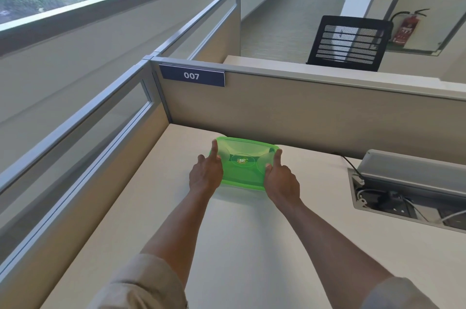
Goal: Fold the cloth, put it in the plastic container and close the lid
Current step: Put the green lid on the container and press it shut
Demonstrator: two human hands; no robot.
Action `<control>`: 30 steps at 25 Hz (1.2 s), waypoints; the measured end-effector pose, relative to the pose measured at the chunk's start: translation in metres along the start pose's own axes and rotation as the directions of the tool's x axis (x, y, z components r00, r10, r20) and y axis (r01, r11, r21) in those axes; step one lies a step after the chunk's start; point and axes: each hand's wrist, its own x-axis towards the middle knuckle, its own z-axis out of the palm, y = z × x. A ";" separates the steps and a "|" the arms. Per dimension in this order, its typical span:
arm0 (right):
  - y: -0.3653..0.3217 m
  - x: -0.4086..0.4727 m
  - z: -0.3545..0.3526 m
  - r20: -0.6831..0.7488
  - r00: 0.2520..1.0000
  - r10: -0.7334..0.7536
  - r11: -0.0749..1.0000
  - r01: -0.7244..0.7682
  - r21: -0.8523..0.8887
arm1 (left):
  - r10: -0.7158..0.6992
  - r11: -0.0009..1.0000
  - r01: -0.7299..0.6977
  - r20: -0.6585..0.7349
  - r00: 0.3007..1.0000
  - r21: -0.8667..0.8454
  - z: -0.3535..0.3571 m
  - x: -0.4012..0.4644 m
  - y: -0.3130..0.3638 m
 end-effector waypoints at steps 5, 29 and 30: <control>0.000 0.006 -0.001 0.038 0.999 -0.002 0.999 0.003 -0.042 | 0.024 0.999 -0.024 0.018 1.000 0.031 -0.003 0.001 -0.001; -0.033 0.007 -0.008 0.006 0.961 -0.275 0.953 0.274 -0.128 | 0.389 0.916 -0.385 -0.011 0.921 0.112 0.013 0.000 0.024; -0.035 0.008 -0.006 0.039 0.958 -0.283 0.951 0.285 -0.118 | 0.389 0.915 -0.389 0.019 0.921 0.104 0.016 0.000 0.026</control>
